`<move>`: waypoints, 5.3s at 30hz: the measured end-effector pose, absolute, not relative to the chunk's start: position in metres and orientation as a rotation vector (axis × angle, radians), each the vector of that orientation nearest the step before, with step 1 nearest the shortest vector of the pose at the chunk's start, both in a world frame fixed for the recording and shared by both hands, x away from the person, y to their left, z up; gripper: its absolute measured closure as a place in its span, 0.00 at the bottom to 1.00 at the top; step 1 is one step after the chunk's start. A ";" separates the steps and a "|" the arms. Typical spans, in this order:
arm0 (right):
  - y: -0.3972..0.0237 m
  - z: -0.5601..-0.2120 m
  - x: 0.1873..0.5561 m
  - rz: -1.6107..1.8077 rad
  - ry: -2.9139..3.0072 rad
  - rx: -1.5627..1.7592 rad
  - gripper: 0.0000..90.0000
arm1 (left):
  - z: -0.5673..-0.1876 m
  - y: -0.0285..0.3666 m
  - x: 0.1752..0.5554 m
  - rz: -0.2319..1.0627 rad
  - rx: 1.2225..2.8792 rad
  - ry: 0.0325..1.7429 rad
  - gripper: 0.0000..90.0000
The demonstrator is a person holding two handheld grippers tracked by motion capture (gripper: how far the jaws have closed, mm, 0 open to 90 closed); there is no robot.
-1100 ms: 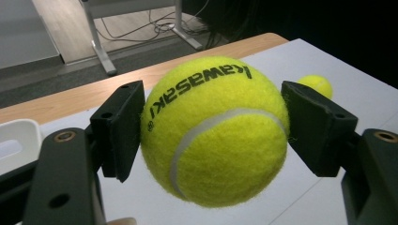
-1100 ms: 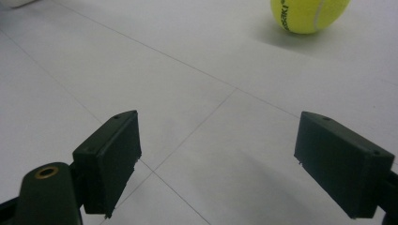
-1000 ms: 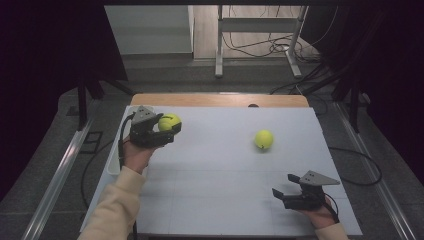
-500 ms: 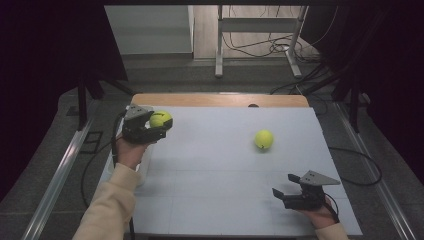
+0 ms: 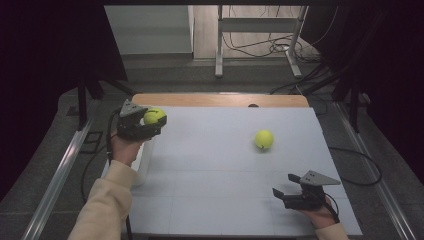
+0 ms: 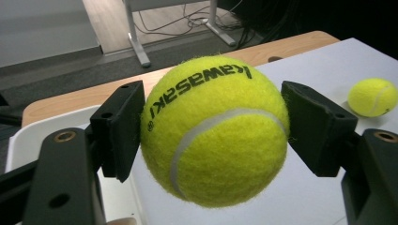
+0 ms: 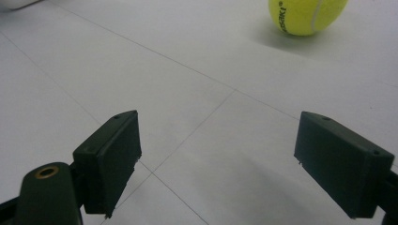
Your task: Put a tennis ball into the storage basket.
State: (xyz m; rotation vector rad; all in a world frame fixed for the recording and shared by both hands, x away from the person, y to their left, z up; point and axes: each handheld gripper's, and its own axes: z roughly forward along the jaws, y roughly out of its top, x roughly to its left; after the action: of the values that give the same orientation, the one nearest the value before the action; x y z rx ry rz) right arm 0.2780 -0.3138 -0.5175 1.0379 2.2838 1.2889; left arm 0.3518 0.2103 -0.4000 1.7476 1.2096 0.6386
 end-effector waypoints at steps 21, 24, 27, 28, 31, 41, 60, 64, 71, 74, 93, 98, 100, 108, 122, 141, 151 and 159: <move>-0.314 -0.518 0.278 1.288 2.286 1.037 0.18 | -0.400 0.235 0.361 0.694 1.751 1.288 0.29; -0.314 -0.517 0.278 1.281 2.288 1.036 0.18 | -0.399 0.240 0.362 0.700 1.747 1.303 0.29; -0.313 -0.517 0.278 1.286 2.287 1.035 0.18 | -0.401 0.246 0.365 0.707 1.743 1.329 0.29; -0.313 -0.517 0.278 1.286 2.287 1.035 0.18 | -0.401 0.246 0.365 0.707 1.743 1.329 0.29; -0.313 -0.517 0.278 1.290 2.286 1.034 0.18 | -0.403 0.251 0.368 0.713 1.743 1.352 0.29; -0.312 -0.516 0.277 1.291 2.288 1.028 0.18 | -0.411 0.264 0.376 0.713 1.732 1.421 0.29; -0.313 -0.517 0.277 1.291 2.288 1.036 0.18 | -0.423 0.267 0.394 0.690 1.783 1.480 0.29; -0.313 -0.517 0.277 1.289 2.289 1.037 0.18 | -0.425 0.268 0.397 0.689 1.794 1.492 0.29; -0.313 -0.517 0.277 1.287 2.289 1.039 0.18 | -0.428 0.269 0.401 0.684 1.821 1.507 0.29; -0.313 -0.518 0.277 1.287 2.289 1.039 0.18 | -0.430 0.269 0.403 0.674 1.832 1.513 0.29; -0.313 -0.518 0.277 1.287 2.291 1.037 0.18 | -0.442 0.261 0.413 0.643 1.920 1.552 0.29; -0.313 -0.518 0.277 1.288 2.292 1.036 0.18 | -0.443 0.261 0.414 0.636 1.933 1.561 0.29; -0.313 -0.518 0.277 1.288 2.291 1.036 0.18 | -0.444 0.261 0.415 0.637 1.932 1.563 0.29; -0.313 -0.518 0.277 1.286 2.292 1.035 0.18 | -0.444 0.262 0.414 0.636 1.922 1.575 0.29; -0.313 -0.517 0.277 1.285 2.288 1.032 0.18 | -0.439 0.263 0.409 0.653 1.895 1.522 0.19; -0.313 -0.516 0.276 1.288 2.284 1.027 0.18 | -0.422 0.256 0.386 0.593 1.808 1.388 0.19; -0.312 -0.517 0.278 1.297 2.290 1.030 0.18 | -0.416 0.245 0.371 0.544 1.778 1.302 0.19; -0.312 -0.516 0.280 1.317 2.278 1.041 0.18 | -0.412 0.235 0.360 0.514 1.767 1.245 0.19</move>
State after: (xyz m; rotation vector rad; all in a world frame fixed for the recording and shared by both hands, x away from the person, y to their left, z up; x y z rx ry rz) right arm 0.2798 -0.3125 -0.5158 1.0408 2.2778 1.3167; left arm 0.3603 0.2355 -0.4125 1.7671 1.2449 0.5135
